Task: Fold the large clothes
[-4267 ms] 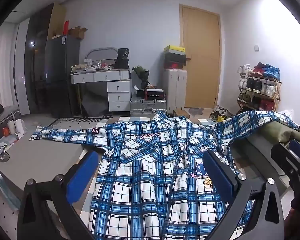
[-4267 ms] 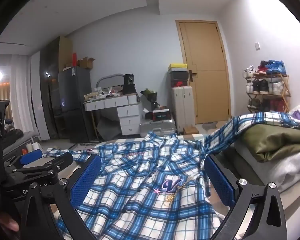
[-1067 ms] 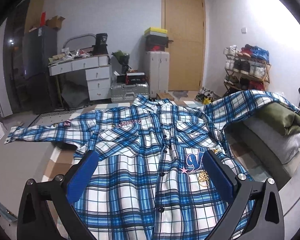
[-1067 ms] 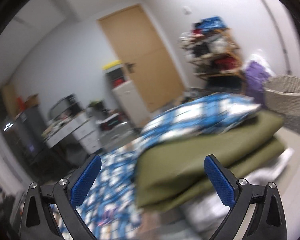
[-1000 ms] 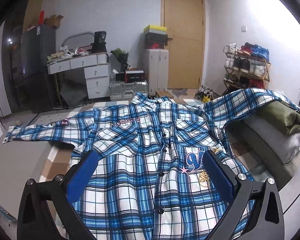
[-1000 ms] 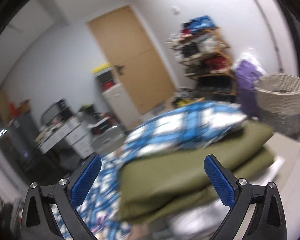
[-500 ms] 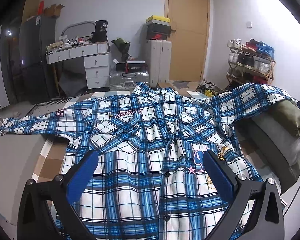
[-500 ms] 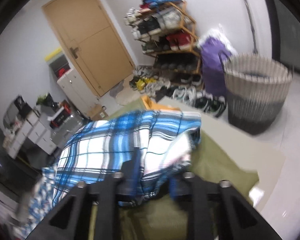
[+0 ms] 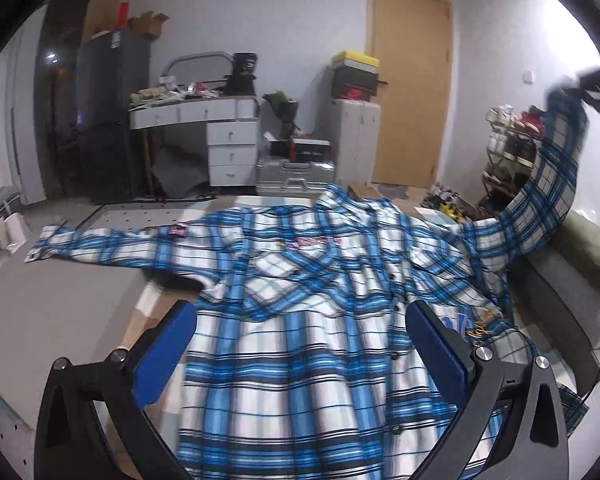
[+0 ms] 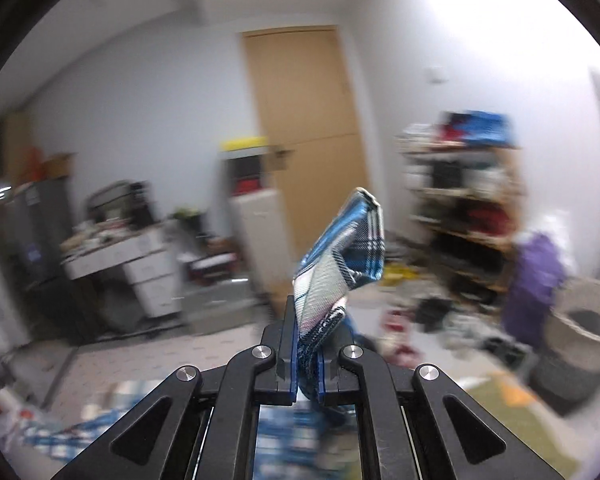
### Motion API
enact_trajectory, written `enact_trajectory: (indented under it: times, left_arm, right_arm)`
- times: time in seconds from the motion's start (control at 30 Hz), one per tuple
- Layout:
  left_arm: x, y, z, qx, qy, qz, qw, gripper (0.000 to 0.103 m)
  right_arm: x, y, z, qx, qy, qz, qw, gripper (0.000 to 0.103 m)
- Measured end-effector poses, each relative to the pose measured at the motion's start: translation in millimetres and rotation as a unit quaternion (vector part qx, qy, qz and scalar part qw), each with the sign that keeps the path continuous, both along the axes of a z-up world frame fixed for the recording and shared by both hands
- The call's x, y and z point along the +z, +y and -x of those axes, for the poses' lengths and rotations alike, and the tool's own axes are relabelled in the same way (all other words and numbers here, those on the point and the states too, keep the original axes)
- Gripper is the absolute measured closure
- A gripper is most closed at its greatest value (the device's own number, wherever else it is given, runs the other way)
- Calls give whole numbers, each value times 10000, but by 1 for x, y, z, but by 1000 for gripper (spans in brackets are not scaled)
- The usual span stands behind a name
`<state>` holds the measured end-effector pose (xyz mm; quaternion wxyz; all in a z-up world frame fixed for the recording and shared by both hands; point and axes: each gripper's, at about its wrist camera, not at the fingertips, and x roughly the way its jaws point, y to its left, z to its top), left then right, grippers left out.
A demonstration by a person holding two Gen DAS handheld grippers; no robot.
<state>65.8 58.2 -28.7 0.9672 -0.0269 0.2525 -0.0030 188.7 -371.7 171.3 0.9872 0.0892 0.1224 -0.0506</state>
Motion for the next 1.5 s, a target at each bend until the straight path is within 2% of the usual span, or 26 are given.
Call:
enact_trajectory:
  times: [0.07, 0.17, 0.27, 0.37, 0.43, 0.53, 0.6, 0.67, 0.7, 0.73, 0.77, 0.83, 0.87, 0.9, 0.93, 1.0, 1.03, 1.1, 1.17, 1.23, 1.27, 1.3, 1.33, 1.37, 1.4, 1.5]
  left_arm:
    - [-1, 13, 5, 121, -17, 18, 9999, 1]
    - [-3, 31, 12, 311, -25, 19, 9995, 1]
    - [-7, 49, 21, 549, -20, 28, 9985, 1]
    - [-12, 66, 28, 774, 20, 62, 9970, 1]
    - [-16, 78, 31, 943, 87, 107, 9955, 1]
    - [-21, 87, 33, 1064, 186, 143, 9940, 1]
    - [-25, 91, 34, 1078, 256, 129, 9938, 1]
    - [-27, 92, 34, 1112, 275, 79, 9934, 1]
    - [-27, 92, 34, 1110, 268, 75, 9934, 1]
    - [-27, 92, 33, 1102, 259, 83, 9935, 1]
    - [-28, 92, 34, 1085, 246, 97, 9937, 1]
    - [-28, 90, 33, 1020, 232, 155, 9944, 1]
    - [-27, 93, 32, 1000, 229, 183, 9946, 1]
    - [-28, 92, 30, 969, 243, 216, 9948, 1]
    - [-29, 92, 29, 942, 261, 239, 9949, 1]
    - [-29, 88, 23, 870, 307, 298, 9953, 1]
    - [-29, 86, 20, 843, 324, 314, 9954, 1]
    - [-28, 82, 16, 792, 359, 320, 9957, 1]
    - [-24, 78, 13, 762, 373, 284, 9960, 1]
    - [-22, 71, 10, 732, 413, 181, 9963, 1]
    - [-21, 70, 9, 719, 429, 142, 9964, 1]
    - [-21, 67, 9, 709, 450, 82, 9964, 1]
    - [-20, 66, 8, 723, 470, 33, 9963, 1]
    - [-20, 65, 7, 741, 509, -37, 9959, 1]
    - [-20, 64, 6, 763, 556, -104, 9955, 1]
    - [-20, 64, 4, 784, 650, -241, 9945, 1]
  right_arm:
    - [-2, 59, -27, 626, 105, -29, 9980, 97]
    - [-31, 141, -61, 1466, 416, -104, 9883, 97]
    - [-96, 235, -105, 2225, 1098, -195, 9685, 97]
    - [-170, 300, -136, 2582, 1774, -261, 9493, 97]
    - [-235, 345, -159, 2699, 2283, -230, 9351, 97]
    - [-306, 385, -171, 2810, 2809, -215, 9174, 97]
    - [-339, 405, -174, 2863, 3105, -192, 9062, 96]
    - [-366, 421, -177, 3049, 3516, -250, 8848, 91]
    - [-376, 423, -175, 3195, 3697, -327, 8719, 84]
    - [-379, 423, -170, 3358, 3760, -367, 8629, 80]
    - [-376, 416, -165, 3488, 3713, -379, 8597, 74]
    - [-353, 393, -145, 3979, 3279, -542, 8551, 58]
    - [-344, 384, -139, 4086, 3142, -604, 8548, 40]
    - [-329, 362, -130, 4142, 2880, -657, 8609, 31]
    - [-314, 334, -121, 3985, 2587, -568, 8781, 29]
    - [-296, 289, -115, 3307, 2398, -101, 9127, 21]
    - [-293, 262, -115, 2724, 2402, 360, 9310, 21]
    - [-297, 224, -125, 1868, 2566, 1035, 9426, 21]
    - [-309, 178, -142, 1189, 2956, 1388, 9377, 23]
    - [-338, 138, -153, 785, 3521, 1455, 9213, 34]
    - [-348, 128, -154, 739, 3678, 1406, 9162, 51]
    - [-363, 115, -154, 722, 3868, 1279, 9104, 59]
    - [-374, 113, -154, 736, 3959, 1212, 9073, 58]
    - [-373, 110, -148, 820, 3771, 1141, 9155, 58]
    - [-374, 107, -141, 705, 3678, 1307, 9180, 58]
    - [-381, 101, -128, 788, 3593, 1394, 9194, 58]
